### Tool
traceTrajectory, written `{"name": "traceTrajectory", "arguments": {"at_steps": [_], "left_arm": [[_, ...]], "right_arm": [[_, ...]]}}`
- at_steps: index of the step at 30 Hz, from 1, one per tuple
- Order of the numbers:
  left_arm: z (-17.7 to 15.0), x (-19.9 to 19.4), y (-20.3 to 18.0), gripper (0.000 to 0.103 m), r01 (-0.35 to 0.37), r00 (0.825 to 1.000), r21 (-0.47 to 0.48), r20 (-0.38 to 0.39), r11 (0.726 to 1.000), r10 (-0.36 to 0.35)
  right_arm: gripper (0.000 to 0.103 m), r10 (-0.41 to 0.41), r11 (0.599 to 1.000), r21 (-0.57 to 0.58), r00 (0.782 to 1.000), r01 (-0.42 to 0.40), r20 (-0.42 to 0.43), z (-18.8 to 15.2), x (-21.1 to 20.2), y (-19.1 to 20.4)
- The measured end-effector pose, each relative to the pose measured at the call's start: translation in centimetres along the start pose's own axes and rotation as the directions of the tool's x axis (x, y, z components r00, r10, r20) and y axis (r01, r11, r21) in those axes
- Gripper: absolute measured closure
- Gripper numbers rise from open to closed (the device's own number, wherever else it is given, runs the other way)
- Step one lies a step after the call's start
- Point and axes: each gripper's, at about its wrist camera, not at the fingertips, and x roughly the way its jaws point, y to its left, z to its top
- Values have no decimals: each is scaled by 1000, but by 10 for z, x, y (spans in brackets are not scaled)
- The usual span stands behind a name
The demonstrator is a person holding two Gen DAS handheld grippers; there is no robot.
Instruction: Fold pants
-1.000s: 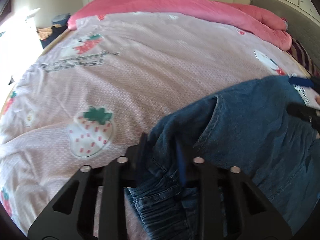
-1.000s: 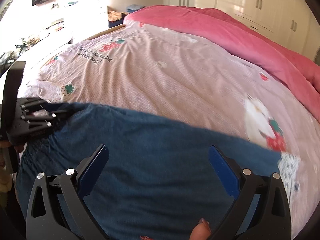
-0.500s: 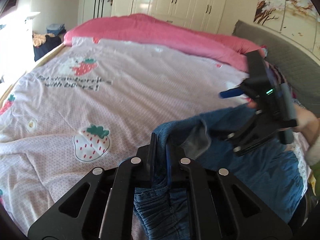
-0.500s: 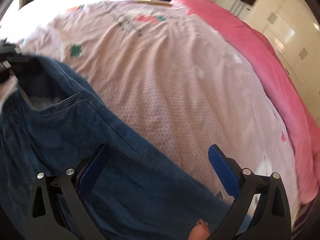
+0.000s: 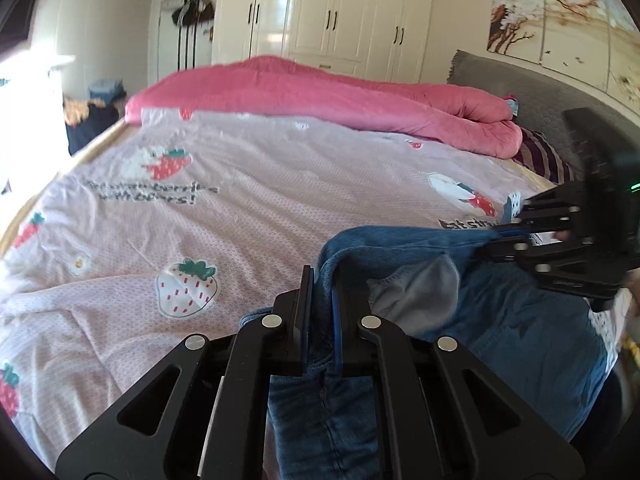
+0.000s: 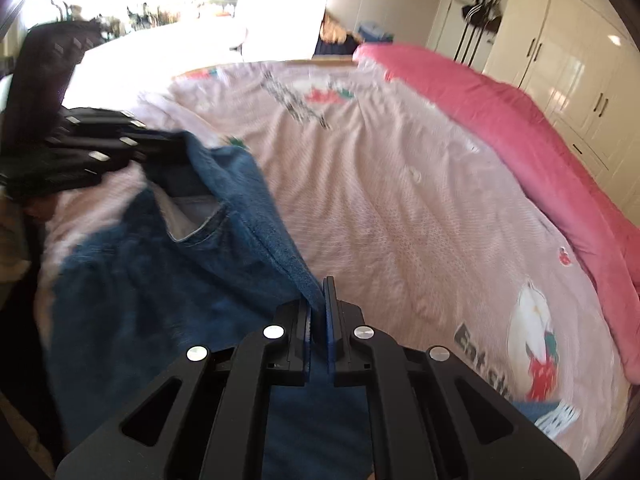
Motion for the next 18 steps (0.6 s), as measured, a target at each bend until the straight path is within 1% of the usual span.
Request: {"name": "traceTrajectory", "arguments": {"at_steps": [4, 7, 9, 13, 16, 18], "left_arm": [[-17, -37, -13, 101, 16, 998, -8, 62, 1000, -16], [-33, -62, -23, 101, 14, 995, 0, 97, 1000, -14], [-49, -78, -32, 100, 12, 995, 7, 101, 1000, -13], [-77, -94, -44, 100, 10, 998, 13, 65, 1000, -11], [-89, -96, -49, 100, -5, 1000, 36, 27, 999, 4], [-101, -98, -51, 100, -9, 1000, 44, -6, 999, 9]], "right_arm": [[99, 20, 1000, 18, 999, -20, 50, -20, -36, 30], [99, 37, 998, 51, 997, -40, 60, -38, -54, 55], [99, 49, 995, 86, 997, -54, 56, -50, -61, 69], [98, 64, 989, 131, 997, -70, 50, -79, -68, 97], [98, 86, 981, 174, 996, -91, 35, -99, -63, 113], [95, 97, 973, 211, 995, -99, 21, -110, -58, 122]]}}
